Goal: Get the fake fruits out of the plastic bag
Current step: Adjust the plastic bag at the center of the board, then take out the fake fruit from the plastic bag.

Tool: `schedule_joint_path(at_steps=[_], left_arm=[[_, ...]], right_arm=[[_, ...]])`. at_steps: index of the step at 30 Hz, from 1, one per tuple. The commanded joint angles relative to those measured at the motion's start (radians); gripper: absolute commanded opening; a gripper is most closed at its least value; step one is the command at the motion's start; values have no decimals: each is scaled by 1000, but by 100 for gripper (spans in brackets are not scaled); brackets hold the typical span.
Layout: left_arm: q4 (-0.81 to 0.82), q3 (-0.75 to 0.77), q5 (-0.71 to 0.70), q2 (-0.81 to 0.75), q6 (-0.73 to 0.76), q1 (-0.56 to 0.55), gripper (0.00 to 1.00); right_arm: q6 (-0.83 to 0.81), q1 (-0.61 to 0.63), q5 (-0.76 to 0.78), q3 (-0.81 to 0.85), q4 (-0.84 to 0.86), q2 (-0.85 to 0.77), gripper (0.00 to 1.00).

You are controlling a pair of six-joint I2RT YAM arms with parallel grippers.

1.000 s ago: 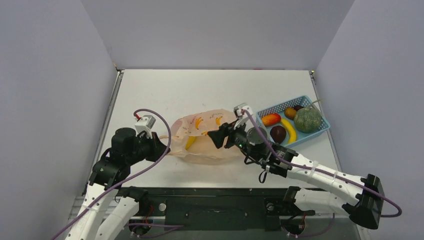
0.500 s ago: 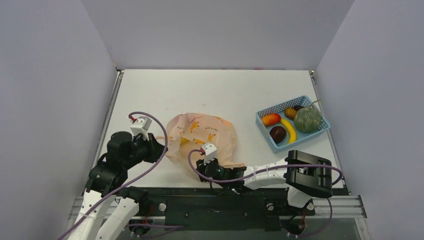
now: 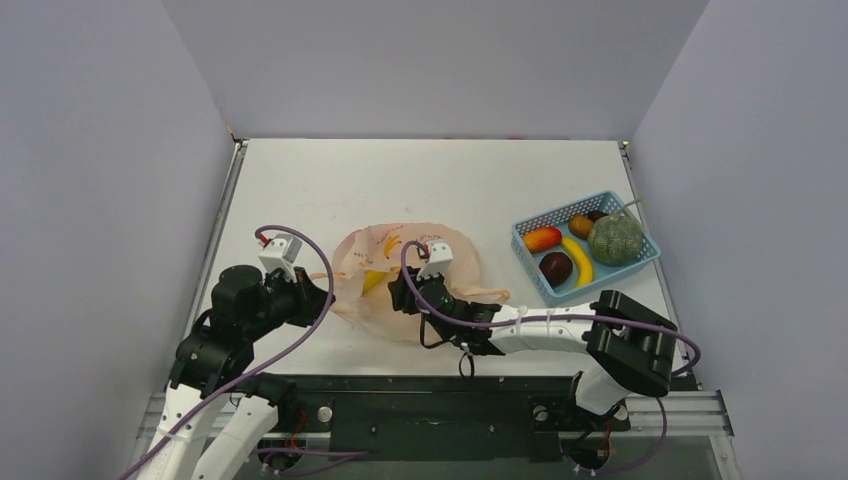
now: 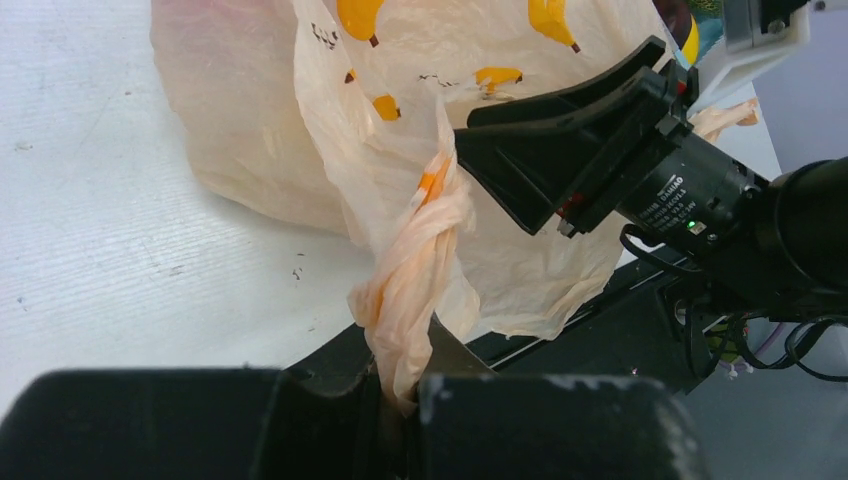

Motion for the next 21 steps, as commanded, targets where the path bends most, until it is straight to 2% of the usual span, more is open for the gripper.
schedule_joint_path(at_steps=[1, 6, 12, 16, 18, 21], left_arm=[[44, 9, 6, -1, 0, -2, 0], [45, 9, 14, 13, 2, -2, 0], [47, 9, 36, 41, 11, -4, 0], [49, 8, 39, 35, 11, -4, 0], [52, 7, 42, 37, 13, -3, 0], [52, 8, 55, 56, 16, -2, 0]], right_arm=[[88, -23, 45, 82, 44, 67, 43], [171, -69, 0, 183, 45, 192, 47], [193, -82, -19, 236, 93, 297, 50], [172, -93, -34, 290, 95, 366, 54], [136, -93, -38, 326, 95, 401, 59], [100, -94, 0, 421, 3, 463, 64]])
